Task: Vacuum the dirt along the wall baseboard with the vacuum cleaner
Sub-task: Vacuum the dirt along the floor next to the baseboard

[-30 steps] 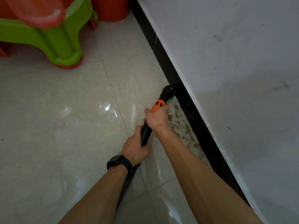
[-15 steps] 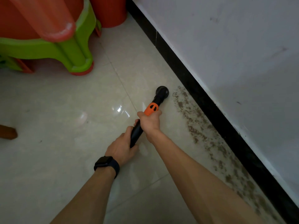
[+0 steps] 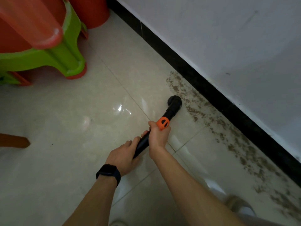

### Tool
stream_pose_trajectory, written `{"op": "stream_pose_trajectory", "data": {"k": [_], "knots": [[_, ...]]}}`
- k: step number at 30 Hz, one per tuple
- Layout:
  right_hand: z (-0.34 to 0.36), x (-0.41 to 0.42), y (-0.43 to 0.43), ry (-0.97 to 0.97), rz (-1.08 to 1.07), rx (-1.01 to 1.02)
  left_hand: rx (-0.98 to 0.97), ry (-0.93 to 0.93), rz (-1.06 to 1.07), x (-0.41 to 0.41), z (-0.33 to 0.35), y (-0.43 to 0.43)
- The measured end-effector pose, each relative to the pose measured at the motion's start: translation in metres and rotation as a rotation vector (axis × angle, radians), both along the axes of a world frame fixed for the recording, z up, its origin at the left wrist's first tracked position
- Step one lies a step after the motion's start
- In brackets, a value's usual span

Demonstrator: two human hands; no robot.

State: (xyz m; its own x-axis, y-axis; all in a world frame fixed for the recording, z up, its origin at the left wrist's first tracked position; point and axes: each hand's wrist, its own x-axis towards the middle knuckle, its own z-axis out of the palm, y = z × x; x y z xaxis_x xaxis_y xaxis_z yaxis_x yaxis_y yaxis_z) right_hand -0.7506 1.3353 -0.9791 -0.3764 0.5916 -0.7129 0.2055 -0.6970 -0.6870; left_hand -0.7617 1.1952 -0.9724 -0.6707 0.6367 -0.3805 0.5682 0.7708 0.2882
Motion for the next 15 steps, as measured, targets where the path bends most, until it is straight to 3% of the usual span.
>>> {"op": "stream_pose_trajectory", "data": {"k": [15], "knots": [[0.007,-0.040,0.045,-0.075,0.218,0.156,0.113,-0.090,0.184,-0.010,0.002,0.050]]}}
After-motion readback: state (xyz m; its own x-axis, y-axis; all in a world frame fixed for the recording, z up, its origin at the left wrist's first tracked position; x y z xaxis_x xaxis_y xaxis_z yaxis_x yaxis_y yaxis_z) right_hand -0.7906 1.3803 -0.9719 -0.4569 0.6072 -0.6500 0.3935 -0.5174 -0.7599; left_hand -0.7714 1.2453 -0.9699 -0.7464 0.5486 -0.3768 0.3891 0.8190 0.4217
